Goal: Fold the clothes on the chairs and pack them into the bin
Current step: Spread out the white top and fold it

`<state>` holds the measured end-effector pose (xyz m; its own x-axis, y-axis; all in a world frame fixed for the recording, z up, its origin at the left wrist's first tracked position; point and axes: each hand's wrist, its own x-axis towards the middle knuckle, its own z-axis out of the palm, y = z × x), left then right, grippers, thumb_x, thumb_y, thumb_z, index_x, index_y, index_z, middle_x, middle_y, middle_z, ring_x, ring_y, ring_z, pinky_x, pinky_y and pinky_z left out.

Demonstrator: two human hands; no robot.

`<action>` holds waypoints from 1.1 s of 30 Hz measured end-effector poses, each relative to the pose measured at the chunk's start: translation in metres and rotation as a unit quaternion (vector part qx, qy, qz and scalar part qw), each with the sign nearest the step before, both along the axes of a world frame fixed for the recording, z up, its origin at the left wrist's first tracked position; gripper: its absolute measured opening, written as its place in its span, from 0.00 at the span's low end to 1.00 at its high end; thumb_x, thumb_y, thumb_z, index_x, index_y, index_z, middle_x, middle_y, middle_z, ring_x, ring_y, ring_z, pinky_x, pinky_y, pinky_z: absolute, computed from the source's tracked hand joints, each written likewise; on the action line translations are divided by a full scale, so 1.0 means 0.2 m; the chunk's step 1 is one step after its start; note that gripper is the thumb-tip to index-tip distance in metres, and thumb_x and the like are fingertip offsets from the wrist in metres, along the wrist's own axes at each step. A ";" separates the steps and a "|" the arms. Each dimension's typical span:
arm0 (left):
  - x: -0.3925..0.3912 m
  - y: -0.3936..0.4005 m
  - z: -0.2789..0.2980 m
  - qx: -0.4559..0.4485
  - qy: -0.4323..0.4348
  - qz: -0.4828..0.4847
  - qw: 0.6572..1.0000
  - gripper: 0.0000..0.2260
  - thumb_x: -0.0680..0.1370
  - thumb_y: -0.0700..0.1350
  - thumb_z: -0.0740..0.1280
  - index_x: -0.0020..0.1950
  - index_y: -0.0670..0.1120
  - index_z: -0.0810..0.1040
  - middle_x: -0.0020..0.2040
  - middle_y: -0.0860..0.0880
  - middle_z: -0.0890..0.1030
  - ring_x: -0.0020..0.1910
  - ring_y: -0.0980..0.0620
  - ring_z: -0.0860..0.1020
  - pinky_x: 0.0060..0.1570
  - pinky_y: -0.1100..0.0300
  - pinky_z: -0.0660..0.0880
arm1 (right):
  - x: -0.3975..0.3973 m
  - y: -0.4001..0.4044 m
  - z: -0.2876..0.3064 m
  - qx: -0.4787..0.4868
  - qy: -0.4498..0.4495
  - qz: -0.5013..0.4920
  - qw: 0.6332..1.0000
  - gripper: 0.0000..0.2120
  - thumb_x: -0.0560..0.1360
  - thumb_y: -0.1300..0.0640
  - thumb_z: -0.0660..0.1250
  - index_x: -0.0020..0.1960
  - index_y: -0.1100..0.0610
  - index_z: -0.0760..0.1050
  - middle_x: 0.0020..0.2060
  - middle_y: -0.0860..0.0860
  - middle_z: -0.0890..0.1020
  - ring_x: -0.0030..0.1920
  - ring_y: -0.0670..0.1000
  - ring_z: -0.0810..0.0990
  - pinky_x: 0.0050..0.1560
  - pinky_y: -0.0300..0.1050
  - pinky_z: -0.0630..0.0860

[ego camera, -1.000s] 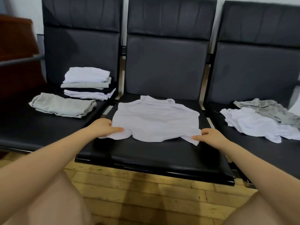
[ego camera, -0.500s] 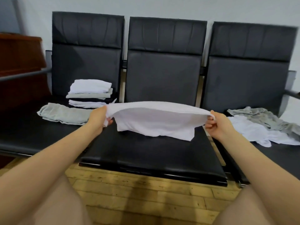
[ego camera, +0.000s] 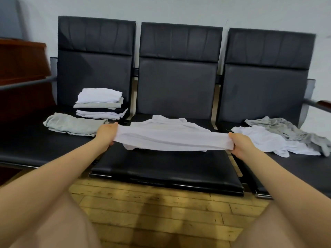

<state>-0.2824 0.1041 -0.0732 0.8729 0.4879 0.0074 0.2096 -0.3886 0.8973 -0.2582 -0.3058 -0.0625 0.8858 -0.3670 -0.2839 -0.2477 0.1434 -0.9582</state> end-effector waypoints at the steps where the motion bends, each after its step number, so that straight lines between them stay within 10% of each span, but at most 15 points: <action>1: 0.00 -0.02 0.00 0.048 0.006 -0.004 0.999 0.20 0.82 0.50 0.55 0.62 0.36 0.75 0.61 0.34 0.76 0.49 0.40 0.75 0.44 0.53 0.73 | 0.00 0.02 0.01 0.040 0.000 0.004 0.999 0.17 0.80 0.60 0.62 0.67 0.60 0.66 0.61 0.58 0.74 0.59 0.57 0.76 0.50 0.51 0.80; 4: -0.02 -0.05 -0.01 0.136 -0.004 -0.007 0.991 0.19 0.83 0.49 0.54 0.60 0.38 0.78 0.62 0.37 0.76 0.54 0.41 0.73 0.49 0.57 0.64 | -0.02 0.06 0.02 0.059 -0.004 0.001 0.998 0.03 0.81 0.61 0.61 0.53 0.60 0.69 0.46 0.55 0.74 0.40 0.50 0.74 0.23 0.38 0.71; 9: -0.13 0.00 0.02 0.170 -0.056 -0.011 0.984 0.19 0.83 0.47 0.53 0.62 0.36 0.77 0.63 0.36 0.75 0.63 0.38 0.72 0.57 0.54 0.65 | -0.12 0.03 0.02 0.021 -0.014 0.041 0.999 0.08 0.81 0.63 0.59 0.42 0.59 0.67 0.37 0.54 0.71 0.28 0.47 0.66 0.17 0.33 0.62; 13: -0.27 0.04 0.04 0.159 -0.104 -0.009 0.982 0.17 0.82 0.47 0.55 0.52 0.39 0.79 0.47 0.43 0.75 0.50 0.46 0.73 0.46 0.58 0.63 | -0.22 -0.09 0.01 0.026 0.000 0.122 0.992 0.08 0.81 0.64 0.57 0.44 0.58 0.68 0.32 0.52 0.72 0.19 0.43 0.67 0.17 0.32 0.61; 17: -0.39 0.05 0.01 0.120 -0.036 -0.157 0.980 0.10 0.79 0.45 0.63 0.41 0.44 0.80 0.43 0.51 0.78 0.49 0.53 0.73 0.43 0.62 0.68 | -0.29 -0.22 -0.06 -0.093 0.127 0.296 0.942 0.06 0.80 0.63 0.61 0.46 0.62 0.75 0.30 0.52 0.74 0.22 0.45 0.70 0.20 0.34 0.66; 21: -0.44 0.06 -0.09 0.261 0.161 -0.315 0.898 0.16 0.77 0.48 0.64 0.32 0.46 0.83 0.29 0.53 0.78 0.32 0.52 0.74 0.35 0.65 0.70 | -0.33 -0.20 -0.13 -0.403 0.243 0.430 0.770 0.12 0.77 0.50 0.68 0.48 0.59 0.81 0.32 0.51 0.83 0.30 0.47 0.81 0.30 0.39 0.75; 26: -0.28 0.09 -0.14 0.321 0.141 -0.199 0.915 0.21 0.80 0.57 0.59 0.38 0.45 0.81 0.37 0.48 0.81 0.38 0.49 0.78 0.36 0.57 0.71 | -0.16 -0.10 -0.12 -0.472 0.119 0.275 0.829 0.21 0.75 0.40 0.66 0.39 0.59 0.77 0.24 0.49 0.76 0.23 0.48 0.74 0.25 0.35 0.68; 33: -0.01 -0.07 -0.22 0.290 0.105 -0.116 0.944 0.23 0.79 0.51 0.62 0.26 0.47 0.61 0.25 0.46 0.65 0.28 0.46 0.68 0.29 0.55 0.61 | 0.08 0.10 -0.23 -0.540 0.069 0.209 0.812 0.19 0.77 0.44 0.62 0.37 0.58 0.71 0.34 0.52 0.75 0.34 0.50 0.75 0.36 0.43 0.69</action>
<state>-0.2852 0.0893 -0.1165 0.9677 0.2504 0.0300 0.2079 -0.8592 0.4676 -0.2432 -0.2865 -0.1079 0.9843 -0.1438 -0.1029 -0.1743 -0.8868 -0.4280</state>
